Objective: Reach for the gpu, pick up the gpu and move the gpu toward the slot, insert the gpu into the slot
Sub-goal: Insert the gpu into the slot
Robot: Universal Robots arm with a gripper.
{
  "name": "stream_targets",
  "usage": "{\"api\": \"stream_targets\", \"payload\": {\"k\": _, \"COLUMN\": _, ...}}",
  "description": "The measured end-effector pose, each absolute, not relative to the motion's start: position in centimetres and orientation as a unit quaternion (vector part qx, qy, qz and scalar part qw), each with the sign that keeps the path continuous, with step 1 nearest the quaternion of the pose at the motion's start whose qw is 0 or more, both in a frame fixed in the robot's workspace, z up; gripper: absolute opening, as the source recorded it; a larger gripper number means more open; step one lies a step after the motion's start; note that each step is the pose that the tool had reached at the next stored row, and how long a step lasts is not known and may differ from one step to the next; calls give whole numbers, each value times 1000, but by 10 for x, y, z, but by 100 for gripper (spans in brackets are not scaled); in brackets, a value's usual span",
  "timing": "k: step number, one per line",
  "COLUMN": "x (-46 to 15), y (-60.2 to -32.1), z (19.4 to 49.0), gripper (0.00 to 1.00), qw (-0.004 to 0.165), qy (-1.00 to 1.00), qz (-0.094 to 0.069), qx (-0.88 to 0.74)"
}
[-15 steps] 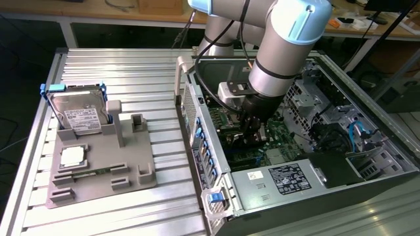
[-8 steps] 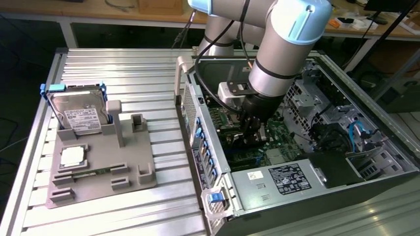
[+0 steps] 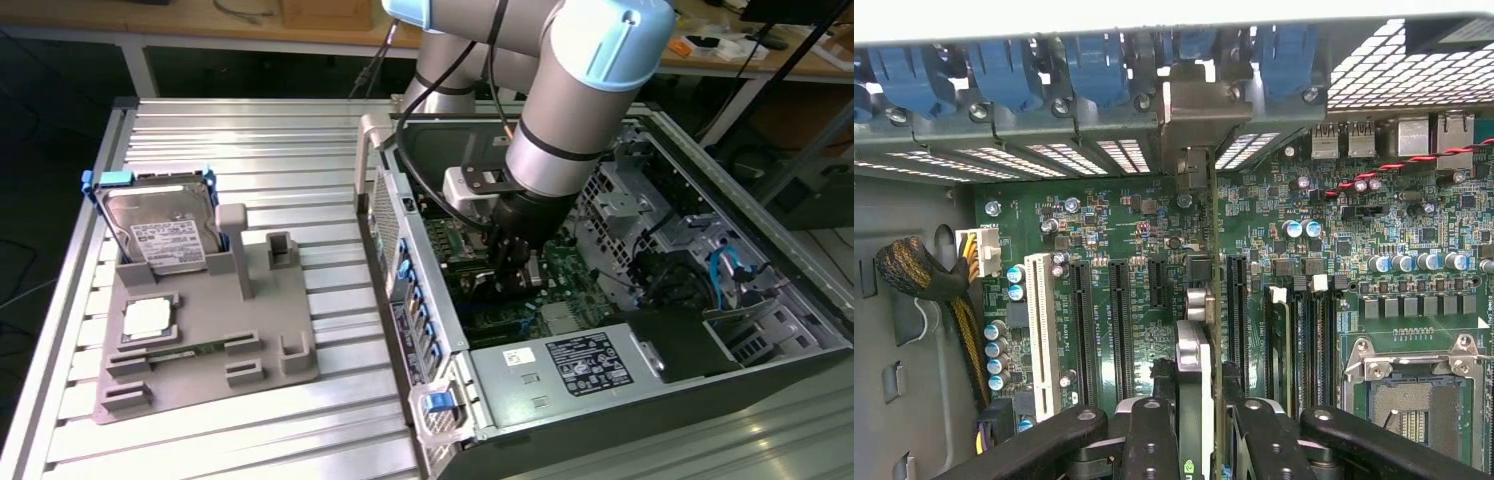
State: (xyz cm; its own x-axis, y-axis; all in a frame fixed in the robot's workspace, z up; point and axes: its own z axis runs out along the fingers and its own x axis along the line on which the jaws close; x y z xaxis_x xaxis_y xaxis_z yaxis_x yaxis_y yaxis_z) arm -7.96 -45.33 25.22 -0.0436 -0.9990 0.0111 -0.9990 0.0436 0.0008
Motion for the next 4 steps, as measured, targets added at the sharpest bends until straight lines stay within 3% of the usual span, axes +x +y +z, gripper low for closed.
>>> {"api": "stream_targets", "payload": {"k": 4, "x": -80, "y": -453, "z": 252, "gripper": 27, "qw": 4, "qy": -722, "qz": 4, "qx": 692}}
